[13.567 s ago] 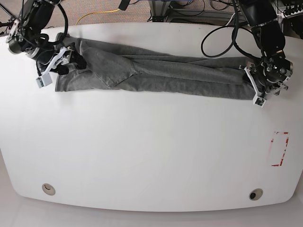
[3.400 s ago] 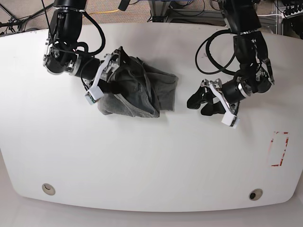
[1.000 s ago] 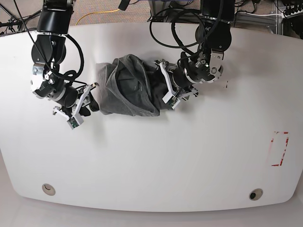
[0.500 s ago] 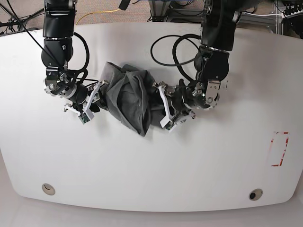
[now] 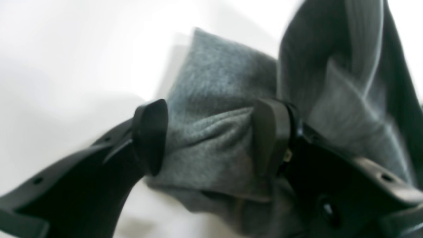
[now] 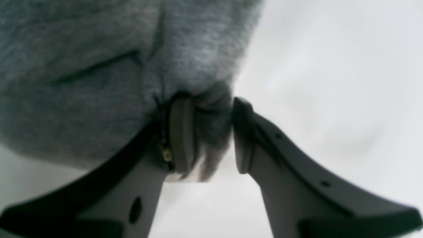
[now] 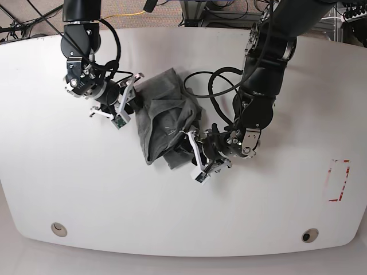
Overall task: Fold the T-shirt properly
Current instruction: 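Rotate the held shirt bundle with both grippers and release it, then grasp the shirt bundle's edges again with both grippers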
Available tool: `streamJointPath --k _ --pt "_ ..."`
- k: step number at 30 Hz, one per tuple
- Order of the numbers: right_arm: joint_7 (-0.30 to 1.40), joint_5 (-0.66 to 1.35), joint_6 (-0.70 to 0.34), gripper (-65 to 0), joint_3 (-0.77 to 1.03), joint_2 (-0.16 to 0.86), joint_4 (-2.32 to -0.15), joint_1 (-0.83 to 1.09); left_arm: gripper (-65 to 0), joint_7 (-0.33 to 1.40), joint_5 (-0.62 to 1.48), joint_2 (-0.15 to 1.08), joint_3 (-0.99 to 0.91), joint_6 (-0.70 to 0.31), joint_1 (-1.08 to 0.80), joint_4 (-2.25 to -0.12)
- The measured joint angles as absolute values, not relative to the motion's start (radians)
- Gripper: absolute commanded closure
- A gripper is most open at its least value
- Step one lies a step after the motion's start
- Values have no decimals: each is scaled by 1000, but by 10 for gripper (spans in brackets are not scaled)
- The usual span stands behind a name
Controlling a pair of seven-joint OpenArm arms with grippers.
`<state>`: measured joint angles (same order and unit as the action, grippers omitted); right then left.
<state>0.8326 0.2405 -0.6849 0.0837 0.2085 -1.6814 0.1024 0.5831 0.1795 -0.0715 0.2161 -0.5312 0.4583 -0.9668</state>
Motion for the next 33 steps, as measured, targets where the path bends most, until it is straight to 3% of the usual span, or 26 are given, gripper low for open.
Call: streamJointPath --k 6,14,18,21,33 --pt "913 249 -693 -189 78 123 -1740 101 -378 606 174 -58 207 -527 453 -1103" --pt "920 253 -697 -201 86 111 -1760 48 -382 746 191 -16 98 -542 376 -1386" --pt "964 260 -698 -352 86 113 -1760 -11 -382 839 164 22 4 -555 326 -1536" --pt "1012 264 -700 -461 100 110 -1760 -50 -382 906 188 31 -41 -672 248 -1652" --pt "1023 265 -700 -453 91 88 -1599 -229 -382 1032 175 -13 -104 -696 -35 -1852"
